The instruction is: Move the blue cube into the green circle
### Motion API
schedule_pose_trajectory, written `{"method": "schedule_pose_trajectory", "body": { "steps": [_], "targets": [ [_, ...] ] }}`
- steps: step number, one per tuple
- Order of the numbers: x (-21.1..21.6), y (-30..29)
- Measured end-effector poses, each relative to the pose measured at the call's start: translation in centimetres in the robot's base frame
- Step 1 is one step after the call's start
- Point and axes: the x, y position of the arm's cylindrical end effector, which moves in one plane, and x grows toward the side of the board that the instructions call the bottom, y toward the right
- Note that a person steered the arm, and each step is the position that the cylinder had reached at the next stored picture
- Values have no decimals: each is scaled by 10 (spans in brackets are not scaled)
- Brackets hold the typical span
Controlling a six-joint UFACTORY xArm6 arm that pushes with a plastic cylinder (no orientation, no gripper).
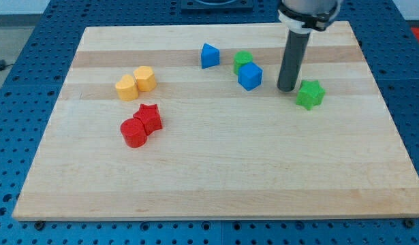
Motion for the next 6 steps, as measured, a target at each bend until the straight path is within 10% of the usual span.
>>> {"method": "schedule_pose_trajectory", "body": {
  "steps": [4,6],
  "targets": [
    [-1,-109],
    [9,-71]
  ]
}}
